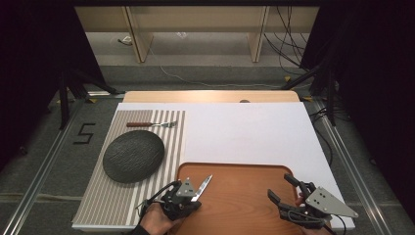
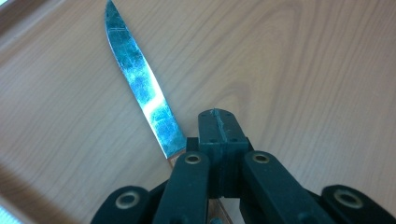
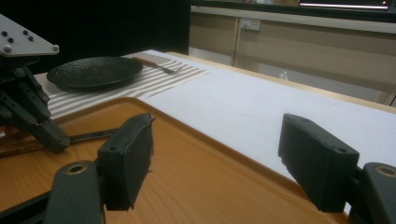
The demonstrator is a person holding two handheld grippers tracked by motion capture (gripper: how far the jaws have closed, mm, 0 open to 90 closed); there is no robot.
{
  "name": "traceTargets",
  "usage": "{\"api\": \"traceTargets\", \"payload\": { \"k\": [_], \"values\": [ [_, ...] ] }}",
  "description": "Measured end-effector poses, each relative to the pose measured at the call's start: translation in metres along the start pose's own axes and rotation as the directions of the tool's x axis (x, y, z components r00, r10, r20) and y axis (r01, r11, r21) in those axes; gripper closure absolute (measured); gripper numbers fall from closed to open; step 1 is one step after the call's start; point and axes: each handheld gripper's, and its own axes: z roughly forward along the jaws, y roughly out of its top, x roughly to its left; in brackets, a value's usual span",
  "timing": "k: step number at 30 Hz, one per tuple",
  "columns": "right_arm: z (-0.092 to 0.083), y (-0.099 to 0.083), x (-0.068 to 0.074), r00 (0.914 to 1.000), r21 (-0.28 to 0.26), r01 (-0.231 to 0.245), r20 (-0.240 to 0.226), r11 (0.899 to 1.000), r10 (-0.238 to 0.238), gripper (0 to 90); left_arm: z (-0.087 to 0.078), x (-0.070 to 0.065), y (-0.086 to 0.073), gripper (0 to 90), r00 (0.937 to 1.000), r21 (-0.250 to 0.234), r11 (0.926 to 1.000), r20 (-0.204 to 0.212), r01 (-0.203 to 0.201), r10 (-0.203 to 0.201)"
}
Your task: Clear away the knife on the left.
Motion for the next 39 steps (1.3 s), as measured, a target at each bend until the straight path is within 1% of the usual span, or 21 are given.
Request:
{"api": "traceTargets", "payload": {
  "k": [7, 23, 28, 30, 31, 35, 37, 38, 39],
  "values": [
    [0.000, 0.000, 0.000, 1.0000, 0.000, 0.001, 0.000, 1.000, -0.001, 27.5, -0.004, 0.007, -0.004, 89.7, 0.9997, -0.004, 0.9998, -0.012, 0.020, -0.020],
    [0.000, 0.000, 0.000, 1.0000, 0.000, 0.001, 0.002, 1.000, -0.001, 27.5, -0.014, 0.018, -0.013, 89.6, 0.9982, 0.018, 0.9986, -0.034, 0.050, -0.049],
    [0.000, 0.000, 0.000, 1.0000, -0.001, 0.001, 0.003, 1.000, -0.001, 27.5, -0.017, 0.024, -0.014, 89.6, 0.9974, 0.031, 0.9974, -0.034, 0.065, -0.064],
    [0.000, 0.000, 0.000, 1.0000, -0.001, 0.001, 0.002, 1.000, -0.001, 27.5, -0.019, 0.025, -0.016, 89.6, 0.9967, 0.029, 0.9971, -0.043, 0.070, -0.069],
    [0.000, 0.000, 0.000, 1.0000, -0.001, 0.001, 0.002, 1.000, -0.001, 27.5, -0.019, 0.026, -0.016, 89.6, 0.9969, 0.027, 0.9971, -0.036, 0.071, -0.070],
    [0.000, 0.000, 0.000, 1.0000, 0.000, 0.001, 0.002, 1.000, -0.001, 27.5, -0.019, 0.026, -0.016, 89.3, 0.9970, 0.023, 0.9974, -0.039, 0.068, -0.067],
    [0.000, 0.000, 0.000, 1.0000, -0.001, 0.001, 0.002, 1.000, -0.001, 27.5, -0.021, 0.025, -0.016, 82.0, 0.9976, 0.014, 0.9978, -0.024, 0.065, -0.065],
    [0.000, 0.000, 0.000, 1.0000, -0.001, 0.000, 0.002, 1.000, 0.000, 27.5, -0.021, 0.024, -0.016, 78.7, 0.9980, 0.011, 0.9982, -0.026, 0.059, -0.058],
    [0.000, 0.000, 0.000, 1.0000, 0.000, 0.001, 0.003, 1.000, -0.001, 27.5, -0.022, 0.023, -0.015, 78.1, 0.9984, 0.006, 0.9987, -0.024, 0.051, -0.051]
  ]
}}
